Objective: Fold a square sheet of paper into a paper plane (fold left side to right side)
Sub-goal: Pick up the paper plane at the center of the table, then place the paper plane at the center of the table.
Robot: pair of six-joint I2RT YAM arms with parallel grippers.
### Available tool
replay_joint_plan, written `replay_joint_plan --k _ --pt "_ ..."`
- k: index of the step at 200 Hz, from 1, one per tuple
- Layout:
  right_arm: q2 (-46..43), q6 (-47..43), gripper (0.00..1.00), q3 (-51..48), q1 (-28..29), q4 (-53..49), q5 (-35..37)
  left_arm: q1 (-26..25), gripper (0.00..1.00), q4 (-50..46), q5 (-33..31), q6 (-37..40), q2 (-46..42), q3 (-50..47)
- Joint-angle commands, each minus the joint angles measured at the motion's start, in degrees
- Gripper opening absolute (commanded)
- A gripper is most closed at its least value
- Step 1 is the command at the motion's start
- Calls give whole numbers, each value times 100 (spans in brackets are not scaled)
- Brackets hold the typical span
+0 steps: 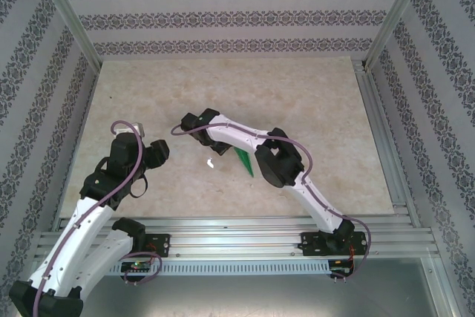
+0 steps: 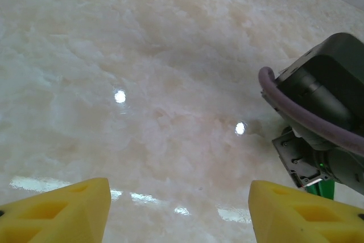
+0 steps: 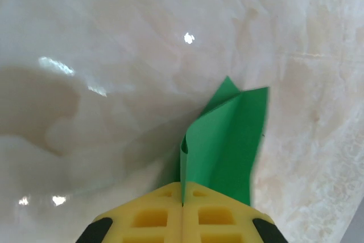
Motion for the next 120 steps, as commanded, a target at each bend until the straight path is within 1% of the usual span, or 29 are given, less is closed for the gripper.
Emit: replay_joint_plan --k 1,6,26,46,71,94,110,120 --pt "-1248 83 0 -544 -124 234 -559 55 66 118 361 27 142 40" --pt "-1515 84 0 -811 -184 401 -915 55 66 183 491 40 204 25" --pt "-2429 203 1 -1865 -412 1134 -1977 50 65 441 1000 119 459 3" --pt "-2985 305 2 -2780 -570 1750 -2550 47 63 715 1449 155 748 -51" --pt "-3241 416 2 -3655 -668 2378 -2745 42 59 1087 1858 84 1043 -172" --pt "-3307 495 3 -4250 -735 2913 -2906 30 59 1190 1884 69 1190 -248" --pt "-3229 520 4 -4487 -789 3143 -2971 35 59 1200 1888 80 1240 -261" --pt "-3161 540 8 -4557 -801 3183 -2991 32 59 1195 1881 85 1259 -269"
